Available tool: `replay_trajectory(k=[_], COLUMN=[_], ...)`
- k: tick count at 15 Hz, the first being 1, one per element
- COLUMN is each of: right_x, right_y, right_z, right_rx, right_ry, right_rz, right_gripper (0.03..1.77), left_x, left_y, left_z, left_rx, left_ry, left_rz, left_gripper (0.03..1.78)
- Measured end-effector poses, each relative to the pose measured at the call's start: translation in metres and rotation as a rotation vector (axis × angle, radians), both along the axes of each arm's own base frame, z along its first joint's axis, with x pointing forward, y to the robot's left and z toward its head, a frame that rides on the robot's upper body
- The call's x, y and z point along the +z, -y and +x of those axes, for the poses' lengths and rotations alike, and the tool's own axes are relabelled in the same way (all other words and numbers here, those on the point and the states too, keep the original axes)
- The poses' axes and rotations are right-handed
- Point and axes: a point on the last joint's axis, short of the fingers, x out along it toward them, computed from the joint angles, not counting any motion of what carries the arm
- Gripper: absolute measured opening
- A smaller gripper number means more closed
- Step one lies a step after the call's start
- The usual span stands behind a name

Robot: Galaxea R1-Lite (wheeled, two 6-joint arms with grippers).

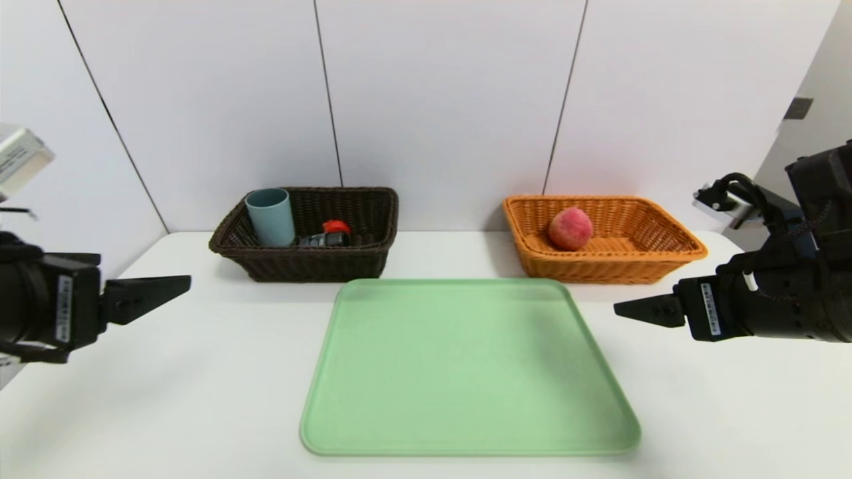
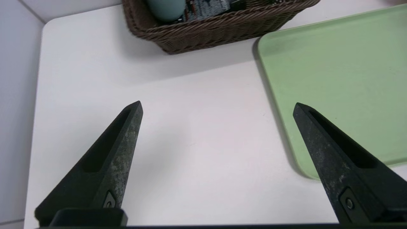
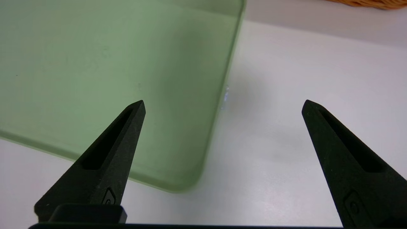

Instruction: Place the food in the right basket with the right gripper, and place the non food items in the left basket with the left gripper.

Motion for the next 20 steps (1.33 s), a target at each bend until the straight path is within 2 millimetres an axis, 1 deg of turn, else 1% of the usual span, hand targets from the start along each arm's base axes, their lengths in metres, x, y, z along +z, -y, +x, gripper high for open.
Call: replay_trajectory(k=[2,4,5,7,9,11,15,18,19,20], right_x=[0.003,0.008,0.011,0.014,0.013,0.006,-0.013,-0.034,-0.043,-0.052], right_y=[-0.001,0.004,0.01,0.028,0.046,0.057,0.067,0.07,0.07,0.07], right_z=[-0.004,-0.012,-0.018,-0.03,-0.05,-0.076,-0.139,-0.184,-0.197,-0.21], right_rx=[0.003,-0.027,-0.06,-0.148,-0.232,-0.289,-0.367,-0.405,-0.408,-0.409], right_ry=[0.022,0.052,0.072,0.105,0.134,0.157,0.252,0.359,0.389,0.418], right_rz=[-0.001,-0.012,-0.017,-0.023,-0.021,-0.021,-0.027,-0.035,-0.045,-0.056], right_gripper=[1.7,1.7,1.7,1.7,1.7,1.7,1.7,1.7,1.7,1.7], left_x=[-0.007,-0.012,-0.015,-0.02,-0.028,-0.035,-0.043,-0.065,-0.076,-0.083], left_y=[-0.014,-0.021,-0.024,-0.028,-0.031,-0.032,-0.035,-0.038,-0.038,-0.039], left_z=[-0.026,-0.048,-0.059,-0.078,-0.093,-0.105,-0.129,-0.149,-0.153,-0.156], left_rx=[0.064,0.099,0.109,0.131,0.144,0.147,0.155,0.165,0.181,0.205], left_ry=[0.035,0.074,0.092,0.105,0.096,0.117,0.187,0.21,0.213,0.218], left_rz=[-0.008,-0.014,-0.018,-0.018,-0.017,-0.02,-0.032,-0.029,-0.025,-0.025], left_gripper=[1.67,1.68,1.68,1.69,1.69,1.69,1.69,1.69,1.69,1.69])
